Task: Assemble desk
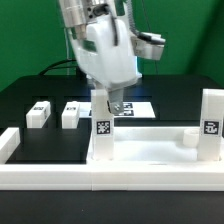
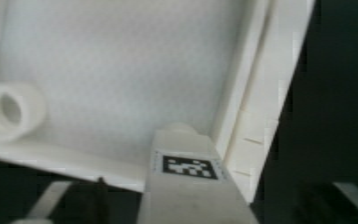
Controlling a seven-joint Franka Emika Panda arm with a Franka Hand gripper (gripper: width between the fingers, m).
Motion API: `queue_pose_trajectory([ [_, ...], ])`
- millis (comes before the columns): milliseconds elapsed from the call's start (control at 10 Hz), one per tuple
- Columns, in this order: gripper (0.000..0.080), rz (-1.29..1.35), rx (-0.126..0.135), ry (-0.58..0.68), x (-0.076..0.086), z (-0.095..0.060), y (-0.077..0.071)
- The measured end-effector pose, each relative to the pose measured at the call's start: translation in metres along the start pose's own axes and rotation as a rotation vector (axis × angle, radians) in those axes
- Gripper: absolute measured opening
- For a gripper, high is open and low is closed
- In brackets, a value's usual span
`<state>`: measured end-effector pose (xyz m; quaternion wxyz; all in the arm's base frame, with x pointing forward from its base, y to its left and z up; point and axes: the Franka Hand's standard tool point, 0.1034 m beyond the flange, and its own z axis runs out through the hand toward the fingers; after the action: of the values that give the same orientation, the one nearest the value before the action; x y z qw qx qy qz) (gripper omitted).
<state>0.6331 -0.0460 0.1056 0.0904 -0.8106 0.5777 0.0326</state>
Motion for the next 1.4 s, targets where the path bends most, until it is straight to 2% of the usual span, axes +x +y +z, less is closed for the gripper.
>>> queue_pose_trajectory([
  [100, 0.0619, -0.173, 0.004, 0.002, 0.0047, -0.0003, 0.0019],
  [300, 0.0644, -0.399, -0.004, 0.023, -0.0006, 0.0014, 0.0028],
  [600, 0.0649, -0.64, -0.015, 0.031, 0.0024, 0.0028, 0.0045],
  [700, 0.0649, -0.896, -0.058, 0.072, 0.0059, 0.0024, 0.0035],
  [800, 0.0649, -1.108, -0.089, 0.081, 0.007, 0.0002, 0.0019],
  [900, 0.0649, -1.262, -0.097, 0.082, 0.0048, -0.0017, -0.0022],
  [1000, 0.0649, -1.221, -0.092, 0.08, 0.0043, -0.0008, -0.002],
  [1100, 0.0539, -1.207, -0.092, 0.08, 0.0044, -0.0004, -0.0018],
  [1200, 0.0392, -1.209, -0.092, 0.08, 0.0045, -0.0004, -0.0017],
  [1300, 0.0392, -1.135, -0.09, 0.084, 0.0054, -0.0005, -0.0013],
  [1400, 0.0296, -1.075, -0.09, 0.087, 0.0082, -0.0004, 0.0002],
])
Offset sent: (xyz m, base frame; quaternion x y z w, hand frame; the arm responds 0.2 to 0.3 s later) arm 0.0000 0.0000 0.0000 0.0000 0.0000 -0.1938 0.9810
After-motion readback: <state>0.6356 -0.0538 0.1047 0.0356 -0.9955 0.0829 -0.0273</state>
